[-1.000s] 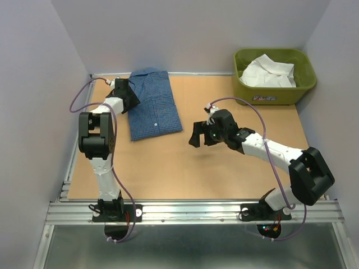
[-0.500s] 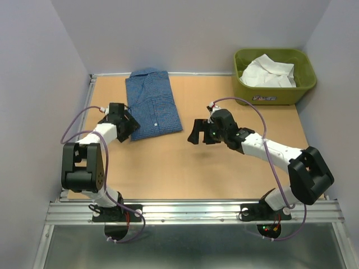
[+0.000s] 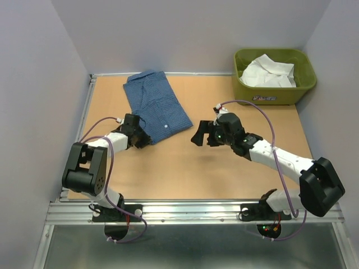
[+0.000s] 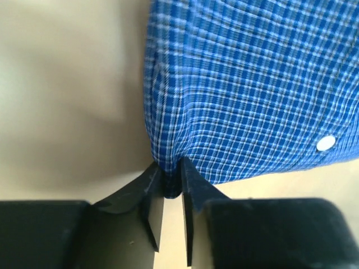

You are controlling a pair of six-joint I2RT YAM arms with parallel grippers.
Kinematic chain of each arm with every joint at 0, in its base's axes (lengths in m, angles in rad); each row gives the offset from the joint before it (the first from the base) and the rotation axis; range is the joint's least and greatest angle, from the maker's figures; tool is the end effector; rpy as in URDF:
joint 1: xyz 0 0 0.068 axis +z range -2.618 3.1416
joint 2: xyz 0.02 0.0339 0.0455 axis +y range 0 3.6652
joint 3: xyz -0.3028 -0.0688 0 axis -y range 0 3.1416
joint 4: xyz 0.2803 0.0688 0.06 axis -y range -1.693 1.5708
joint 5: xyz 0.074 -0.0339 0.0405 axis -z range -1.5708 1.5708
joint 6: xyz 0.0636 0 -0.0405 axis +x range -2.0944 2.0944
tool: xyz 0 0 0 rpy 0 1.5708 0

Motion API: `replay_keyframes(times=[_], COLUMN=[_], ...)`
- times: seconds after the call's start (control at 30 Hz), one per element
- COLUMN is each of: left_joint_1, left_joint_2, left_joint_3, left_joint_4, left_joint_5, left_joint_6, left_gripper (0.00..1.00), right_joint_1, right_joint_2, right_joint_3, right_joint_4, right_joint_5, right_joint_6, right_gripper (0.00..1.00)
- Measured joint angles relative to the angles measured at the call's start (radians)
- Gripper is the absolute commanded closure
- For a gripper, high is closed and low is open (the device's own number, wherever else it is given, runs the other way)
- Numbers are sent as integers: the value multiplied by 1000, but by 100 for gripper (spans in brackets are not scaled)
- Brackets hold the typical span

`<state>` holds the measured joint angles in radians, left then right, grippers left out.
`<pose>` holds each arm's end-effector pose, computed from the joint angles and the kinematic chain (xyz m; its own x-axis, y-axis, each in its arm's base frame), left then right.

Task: Fold and stack the long sleeve shirts
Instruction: Fold the shirt

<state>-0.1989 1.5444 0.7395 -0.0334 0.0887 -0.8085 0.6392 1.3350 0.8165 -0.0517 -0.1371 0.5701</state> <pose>0.3336 -0.0730 0.1536 -0.6877 -0.5963 -0.4142 -0.3511 0.7725 -0.5291 0.2659 0.2085 0.2472 -0.7335 0.1210 -0.6688 -0.3414 0.7853 0.5164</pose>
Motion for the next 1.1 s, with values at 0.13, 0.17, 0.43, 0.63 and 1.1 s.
replay_keyframes(times=[0.13, 0.17, 0.43, 0.63, 1.1], left_joint_1=[-134, -189, -568, -580, -375], left_joint_2=[-21, -37, -307, -560, -302], left_joint_3=[-54, -78, -235, -254, -61], left_joint_4=[62, 82, 122, 56, 81], left_joint_5=[9, 12, -18, -123, -277], left_joint_6=[-130, -173, -587, -693, -255], left_gripper=[78, 76, 41, 30, 69], right_joint_1=[0, 0, 0, -3, -5], right_joint_2=[-34, -43, -127, -101, 167], right_joint_3=[-25, -29, -55, -54, -64], right_joint_4=[-1, -1, 2, 15, 420], right_joint_5=[23, 27, 52, 5, -288], right_joint_6=[0, 0, 3, 33, 253], right_gripper=[0, 0, 2, 3, 5])
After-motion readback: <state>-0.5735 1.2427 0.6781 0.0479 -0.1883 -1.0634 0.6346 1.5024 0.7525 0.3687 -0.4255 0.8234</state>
